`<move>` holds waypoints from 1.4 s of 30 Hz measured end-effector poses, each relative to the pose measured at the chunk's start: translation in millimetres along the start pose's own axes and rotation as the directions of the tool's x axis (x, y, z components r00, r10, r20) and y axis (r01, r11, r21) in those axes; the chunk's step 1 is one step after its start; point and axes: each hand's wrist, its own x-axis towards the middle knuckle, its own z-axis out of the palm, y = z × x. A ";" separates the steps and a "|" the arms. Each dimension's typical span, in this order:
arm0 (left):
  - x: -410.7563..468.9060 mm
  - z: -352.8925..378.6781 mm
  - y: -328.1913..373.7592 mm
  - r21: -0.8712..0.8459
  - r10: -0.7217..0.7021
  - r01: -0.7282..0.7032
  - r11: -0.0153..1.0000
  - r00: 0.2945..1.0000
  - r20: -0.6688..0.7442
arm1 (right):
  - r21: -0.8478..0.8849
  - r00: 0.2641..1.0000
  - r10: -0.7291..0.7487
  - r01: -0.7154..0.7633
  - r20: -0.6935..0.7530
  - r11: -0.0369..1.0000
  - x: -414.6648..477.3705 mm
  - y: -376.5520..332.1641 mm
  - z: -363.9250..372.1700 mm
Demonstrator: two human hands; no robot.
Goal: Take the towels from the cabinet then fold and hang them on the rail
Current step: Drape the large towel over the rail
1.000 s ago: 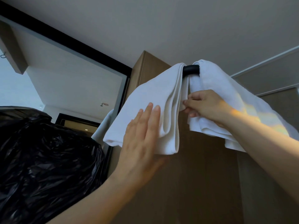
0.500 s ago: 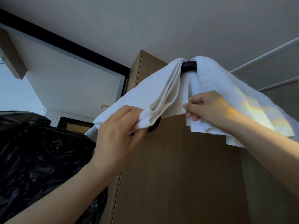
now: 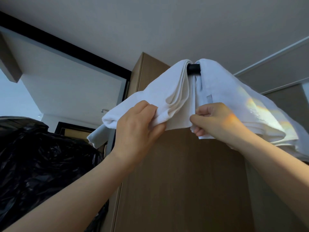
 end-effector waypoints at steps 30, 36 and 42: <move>74.7 -4.1 2.0 -0.098 0.130 -0.129 0.987 0.991 0.010 | -0.063 0.989 -0.101 0.094 -0.112 0.994 -48.3 10.1 31.1; 52.2 21.9 3.8 -0.091 0.189 -0.181 0.979 0.978 0.087 | -0.026 0.990 -0.012 0.009 -0.138 1.000 -40.2 15.7 27.4; 32.0 47.3 1.7 -0.161 0.183 -0.171 0.972 0.981 0.061 | 0.203 0.988 -0.050 0.080 -0.147 0.976 -39.0 15.7 24.7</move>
